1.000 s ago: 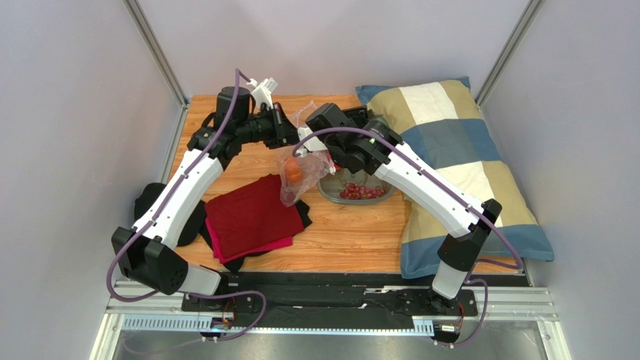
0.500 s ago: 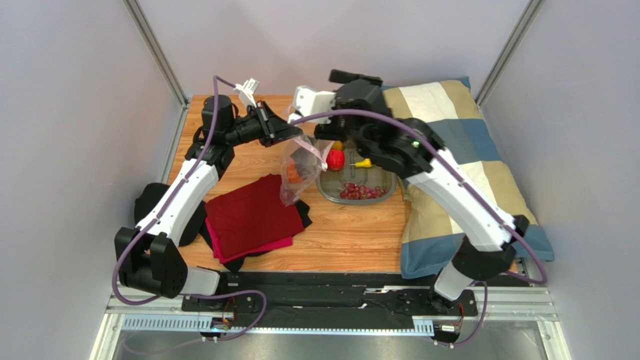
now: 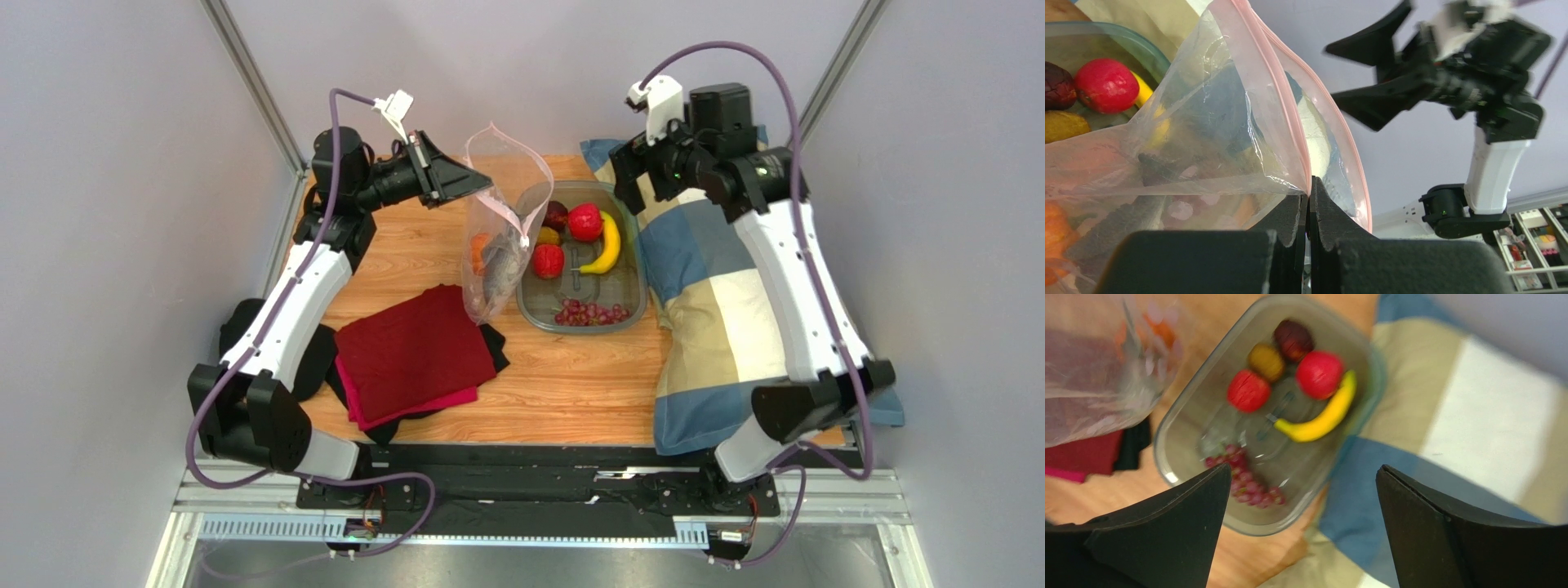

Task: Place the food in the zip-top bag and seal the zipper
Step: Place the fake fish in the zipper food storage bag, then pick up the fake fruit from the bin, then place the fake fruit in the zipper food storage bag.

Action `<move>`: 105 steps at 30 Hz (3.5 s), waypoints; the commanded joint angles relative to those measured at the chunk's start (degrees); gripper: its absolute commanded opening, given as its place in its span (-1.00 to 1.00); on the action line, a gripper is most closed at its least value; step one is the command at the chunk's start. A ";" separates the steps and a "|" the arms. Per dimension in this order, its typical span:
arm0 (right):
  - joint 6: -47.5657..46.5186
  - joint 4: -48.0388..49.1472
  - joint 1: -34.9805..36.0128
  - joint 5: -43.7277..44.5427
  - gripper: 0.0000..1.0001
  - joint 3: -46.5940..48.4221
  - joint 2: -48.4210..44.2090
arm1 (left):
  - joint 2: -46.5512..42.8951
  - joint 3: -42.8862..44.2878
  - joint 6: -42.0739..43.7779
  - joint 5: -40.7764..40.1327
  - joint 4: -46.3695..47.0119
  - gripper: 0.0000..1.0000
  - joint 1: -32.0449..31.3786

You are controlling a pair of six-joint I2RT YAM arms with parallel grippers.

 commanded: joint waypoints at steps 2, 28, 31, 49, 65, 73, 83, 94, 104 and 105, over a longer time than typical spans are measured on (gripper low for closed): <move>11.66 -0.26 -2.97 -19.23 0.85 -5.43 8.05 | 2.22 -1.49 -1.29 1.49 4.93 -1.00 1.35; 30.21 18.55 6.00 -8.25 0.86 -5.18 36.72 | 2.75 5.44 17.60 -10.97 -26.69 -1.00 1.88; 30.56 19.52 6.26 -7.64 0.86 -5.53 37.60 | 3.71 7.82 19.62 -15.10 -32.76 -1.00 1.88; 30.22 19.87 6.17 -9.57 0.41 -8.95 35.76 | -0.23 1.33 20.42 -7.30 -24.43 -1.00 1.88; 24.15 18.89 0.20 -21.07 0.00 -5.62 10.81 | 2.22 2.64 20.07 -6.42 -26.62 -1.00 1.80; 22.57 26.40 6.16 -29.44 0.03 -0.12 5.51 | 3.45 4.92 19.89 -4.84 -28.20 -1.00 1.62; 10.96 23.30 18.12 -13.71 0.04 6.69 14.30 | 1.70 5.98 20.42 -2.99 -28.99 -1.00 0.92; 11.68 27.24 18.30 -9.21 1.00 2.40 10.73 | 0.90 5.98 19.89 -2.20 -29.43 -1.00 1.00; 17.28 24.53 7.60 -6.92 1.00 2.04 11.40 | 0.90 6.86 19.98 -2.55 -29.79 -1.00 0.92; 17.99 24.36 6.36 -7.45 1.00 1.59 12.02 | 0.90 6.95 19.98 -2.47 -29.87 -1.00 0.92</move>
